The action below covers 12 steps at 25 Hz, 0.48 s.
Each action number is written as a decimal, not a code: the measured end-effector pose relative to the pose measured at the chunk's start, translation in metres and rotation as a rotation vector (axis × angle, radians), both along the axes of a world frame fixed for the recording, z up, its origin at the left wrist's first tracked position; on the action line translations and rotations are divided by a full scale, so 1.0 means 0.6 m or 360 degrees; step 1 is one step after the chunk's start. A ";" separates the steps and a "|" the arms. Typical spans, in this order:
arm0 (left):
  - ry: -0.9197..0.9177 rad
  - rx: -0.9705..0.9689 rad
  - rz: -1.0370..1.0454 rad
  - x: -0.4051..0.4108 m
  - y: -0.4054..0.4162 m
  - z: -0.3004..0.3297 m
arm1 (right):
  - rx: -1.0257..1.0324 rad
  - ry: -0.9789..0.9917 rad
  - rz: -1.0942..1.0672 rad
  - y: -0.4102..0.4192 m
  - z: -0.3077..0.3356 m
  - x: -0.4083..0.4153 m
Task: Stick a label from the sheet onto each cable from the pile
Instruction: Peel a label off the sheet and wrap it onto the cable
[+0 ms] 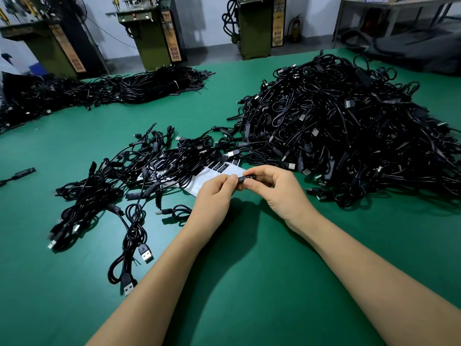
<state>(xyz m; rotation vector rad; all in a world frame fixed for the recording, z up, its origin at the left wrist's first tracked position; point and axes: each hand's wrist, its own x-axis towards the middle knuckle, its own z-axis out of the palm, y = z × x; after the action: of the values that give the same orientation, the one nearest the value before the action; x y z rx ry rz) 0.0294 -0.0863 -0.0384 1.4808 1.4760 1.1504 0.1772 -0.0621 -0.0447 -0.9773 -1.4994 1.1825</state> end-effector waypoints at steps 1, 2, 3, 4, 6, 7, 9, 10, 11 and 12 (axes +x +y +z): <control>-0.0001 0.0007 -0.0004 0.000 -0.001 0.001 | -0.0005 -0.0005 0.0000 0.000 0.000 0.001; -0.0004 0.0014 -0.0005 0.001 -0.001 0.002 | -0.0006 -0.0008 0.0000 0.000 0.000 0.001; -0.0009 0.0021 -0.0004 0.002 -0.002 0.003 | -0.0006 -0.0011 0.0001 0.000 0.000 0.002; -0.0015 0.0029 -0.0002 0.003 -0.002 0.003 | -0.0004 -0.0013 0.0002 0.000 0.000 0.002; -0.0018 0.0043 -0.0001 0.003 -0.003 0.004 | -0.0010 -0.0001 0.0006 0.000 0.000 0.001; -0.0015 0.0048 -0.0005 0.003 -0.004 0.004 | -0.0015 0.0007 0.0008 0.000 0.000 0.001; 0.0007 0.0066 -0.0006 0.003 -0.005 0.003 | -0.0019 0.0028 0.0007 0.000 0.001 0.002; 0.0018 0.0080 0.0001 0.002 -0.005 0.001 | -0.0017 0.0041 0.0002 0.001 0.001 0.002; 0.0019 0.0097 0.0008 0.002 -0.005 -0.001 | -0.0016 0.0053 -0.0010 0.001 0.001 0.002; 0.0020 0.0118 0.0008 0.003 -0.006 -0.003 | -0.0014 0.0060 -0.0030 0.001 0.001 0.002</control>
<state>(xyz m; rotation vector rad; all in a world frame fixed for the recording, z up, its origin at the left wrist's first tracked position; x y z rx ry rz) 0.0311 -0.0902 -0.0402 1.5375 1.4604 1.2125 0.1785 -0.0618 -0.0441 -0.9678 -1.4536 1.1888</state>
